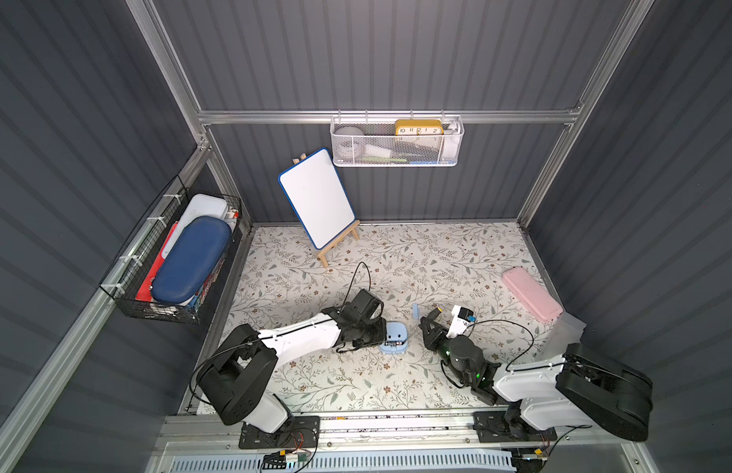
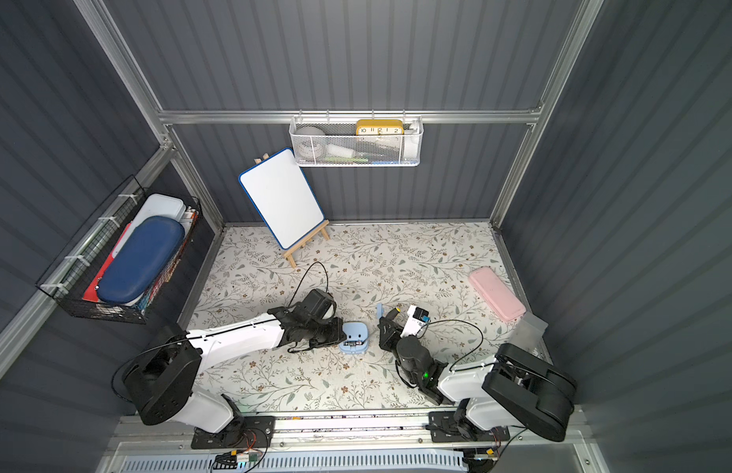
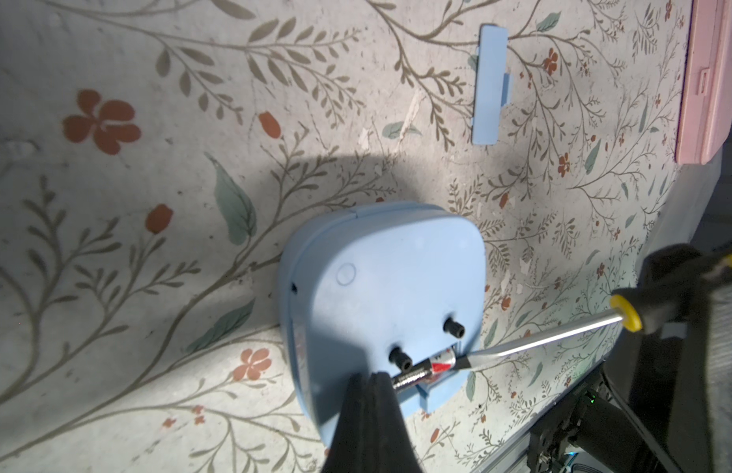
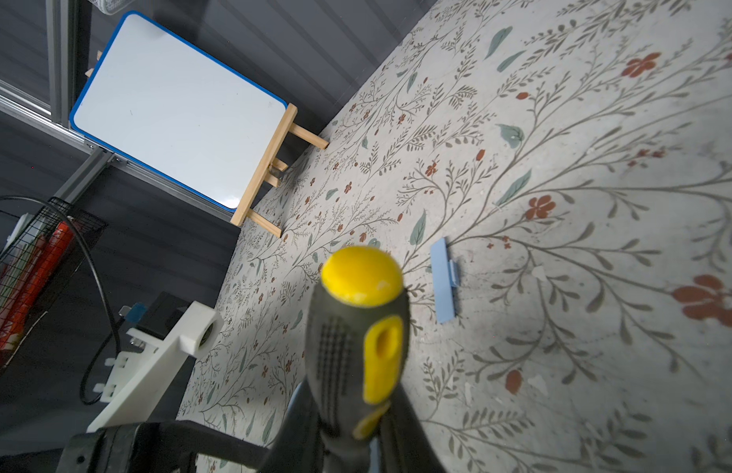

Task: Remove the battery from the alarm
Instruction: Release the battery from the alarm.

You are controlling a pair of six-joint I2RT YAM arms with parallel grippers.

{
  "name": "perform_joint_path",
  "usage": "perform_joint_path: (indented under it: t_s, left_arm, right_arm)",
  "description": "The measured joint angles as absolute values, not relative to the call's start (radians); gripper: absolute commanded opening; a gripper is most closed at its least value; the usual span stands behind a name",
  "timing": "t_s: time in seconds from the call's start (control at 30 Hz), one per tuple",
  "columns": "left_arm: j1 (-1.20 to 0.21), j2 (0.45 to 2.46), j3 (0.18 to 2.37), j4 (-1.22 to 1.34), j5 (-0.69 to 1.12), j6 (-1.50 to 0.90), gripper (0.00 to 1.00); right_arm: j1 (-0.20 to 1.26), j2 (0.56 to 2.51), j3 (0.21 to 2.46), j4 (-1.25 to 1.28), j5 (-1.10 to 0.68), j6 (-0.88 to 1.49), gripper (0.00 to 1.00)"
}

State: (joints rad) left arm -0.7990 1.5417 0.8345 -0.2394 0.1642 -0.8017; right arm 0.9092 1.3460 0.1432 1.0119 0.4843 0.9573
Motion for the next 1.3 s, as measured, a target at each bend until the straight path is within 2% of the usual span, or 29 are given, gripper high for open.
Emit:
perform_joint_path:
  t_s: [0.3, 0.57, 0.77, 0.97, 1.3]
  left_arm:
    - [-0.799, 1.541, 0.833, -0.239, 0.164, -0.802, 0.0]
    - [-0.799, 1.535, 0.828, -0.239, 0.164, -0.804, 0.0]
    - [-0.799, 1.534, 0.827, -0.241, 0.164, -0.805, 0.0]
    - [-0.799, 1.53, 0.825, -0.246, 0.163, -0.805, 0.0]
    - [-0.799, 1.515, 0.813, -0.249, 0.157, -0.813, 0.0]
  right_arm:
    - [0.876, 1.337, 0.121, 1.042, 0.473, 0.99, 0.0]
    - [0.871, 1.269, 0.162, 0.902, 0.437, 0.946, 0.0]
    - [0.92, 1.266, 0.219, 0.813, 0.442, 0.868, 0.0]
    - [1.014, 1.269, 0.297, 0.704, 0.525, 0.761, 0.0]
    - [1.236, 1.372, 0.52, 0.457, 0.8, 0.588, 0.0]
